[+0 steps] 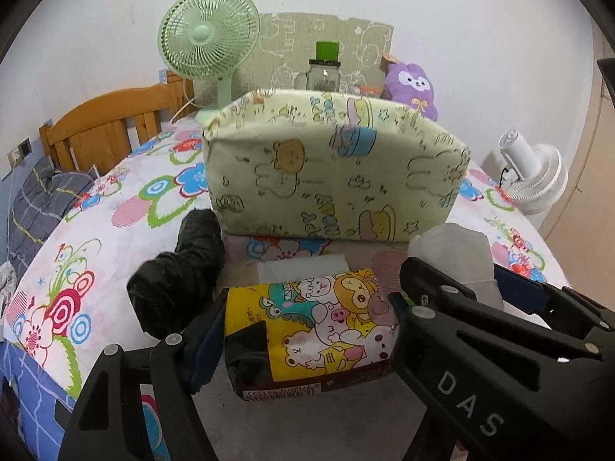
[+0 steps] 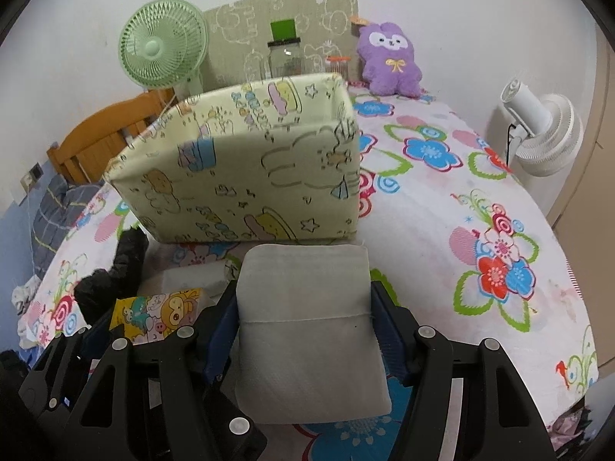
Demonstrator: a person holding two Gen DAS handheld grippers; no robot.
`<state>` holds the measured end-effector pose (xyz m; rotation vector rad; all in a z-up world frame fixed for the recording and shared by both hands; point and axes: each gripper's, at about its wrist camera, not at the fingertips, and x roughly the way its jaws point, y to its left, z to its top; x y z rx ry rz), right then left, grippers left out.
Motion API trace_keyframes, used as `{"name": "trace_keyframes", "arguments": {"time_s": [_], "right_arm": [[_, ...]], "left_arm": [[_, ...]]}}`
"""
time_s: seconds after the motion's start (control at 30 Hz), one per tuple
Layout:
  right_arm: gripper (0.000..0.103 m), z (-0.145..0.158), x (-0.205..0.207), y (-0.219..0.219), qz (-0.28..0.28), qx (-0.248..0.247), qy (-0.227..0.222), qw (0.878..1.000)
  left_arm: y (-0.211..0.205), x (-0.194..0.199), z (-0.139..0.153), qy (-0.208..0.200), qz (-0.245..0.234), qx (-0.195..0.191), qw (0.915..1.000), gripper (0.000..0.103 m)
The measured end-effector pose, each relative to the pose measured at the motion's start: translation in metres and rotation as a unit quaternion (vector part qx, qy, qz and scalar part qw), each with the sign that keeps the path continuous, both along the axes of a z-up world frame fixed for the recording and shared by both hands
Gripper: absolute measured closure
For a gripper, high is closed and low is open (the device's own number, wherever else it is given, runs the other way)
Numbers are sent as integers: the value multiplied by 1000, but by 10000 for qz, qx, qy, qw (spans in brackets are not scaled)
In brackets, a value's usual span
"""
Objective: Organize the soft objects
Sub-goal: 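Lift tissue pack with left tool while right tool carries white towel to basket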
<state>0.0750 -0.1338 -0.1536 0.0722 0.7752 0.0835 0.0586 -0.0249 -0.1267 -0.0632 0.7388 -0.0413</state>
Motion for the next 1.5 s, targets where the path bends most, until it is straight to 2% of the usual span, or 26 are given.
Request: {"name": "trace_keyframes", "arguments": {"time_s": [1.0,1.5], "right_arm": [[36,85,-48,-9,-207,76,-854,9961],[36,117,-55,-10,-281,68,-1151,9929]], "left_arm": [[-11,-32,85,-729,-305,-55,9969,24],[-11,-33,113,-1011,-436,-43,9939,24]]}}
